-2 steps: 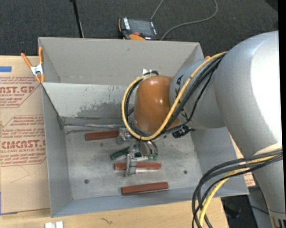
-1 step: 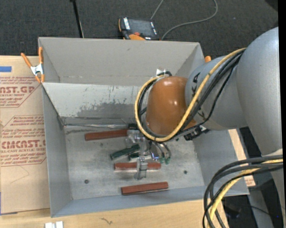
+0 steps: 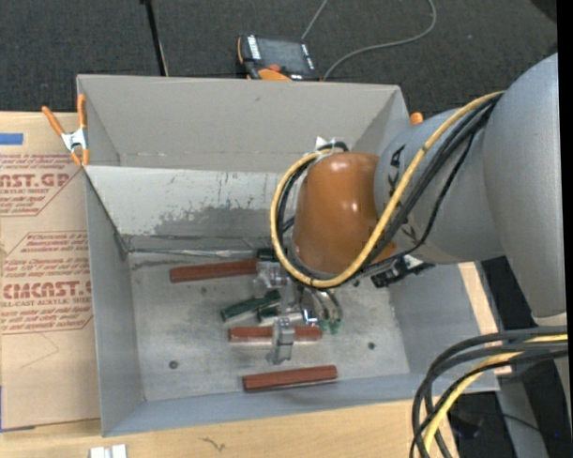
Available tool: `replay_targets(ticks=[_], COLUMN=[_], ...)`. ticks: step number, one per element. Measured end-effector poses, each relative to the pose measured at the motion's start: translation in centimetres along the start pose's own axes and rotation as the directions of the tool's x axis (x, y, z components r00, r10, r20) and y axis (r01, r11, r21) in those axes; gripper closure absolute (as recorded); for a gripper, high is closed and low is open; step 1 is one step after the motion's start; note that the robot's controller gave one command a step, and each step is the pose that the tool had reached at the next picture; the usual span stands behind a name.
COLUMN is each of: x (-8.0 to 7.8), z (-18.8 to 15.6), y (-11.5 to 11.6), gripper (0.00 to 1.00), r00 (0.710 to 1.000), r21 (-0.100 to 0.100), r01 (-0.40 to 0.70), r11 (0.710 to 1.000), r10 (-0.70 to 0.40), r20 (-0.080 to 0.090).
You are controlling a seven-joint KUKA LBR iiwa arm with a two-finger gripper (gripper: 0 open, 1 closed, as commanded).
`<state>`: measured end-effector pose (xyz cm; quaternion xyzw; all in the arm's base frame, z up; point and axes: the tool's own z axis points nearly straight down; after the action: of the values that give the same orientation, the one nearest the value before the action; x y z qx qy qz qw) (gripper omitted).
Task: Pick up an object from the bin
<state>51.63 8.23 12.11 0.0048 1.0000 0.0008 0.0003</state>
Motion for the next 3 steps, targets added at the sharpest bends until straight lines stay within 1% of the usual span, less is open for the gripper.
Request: replay_targets(ticks=[1, 2, 3], x=[0.02, -0.07, -0.42], z=[5.25, 5.17, 4.81], y=[-0.75, -0.67, -0.63], gripper=[0.00, 0.00, 1.00], r00=[1.000, 1.000, 1.000], r21=[0.000, 0.000, -0.002], r01=[0.024, 0.023, 0.022], r11=[1.000, 1.000, 1.000], r10=[-0.024, -0.023, -0.022], r20=[0.004, 0.003, 0.014])
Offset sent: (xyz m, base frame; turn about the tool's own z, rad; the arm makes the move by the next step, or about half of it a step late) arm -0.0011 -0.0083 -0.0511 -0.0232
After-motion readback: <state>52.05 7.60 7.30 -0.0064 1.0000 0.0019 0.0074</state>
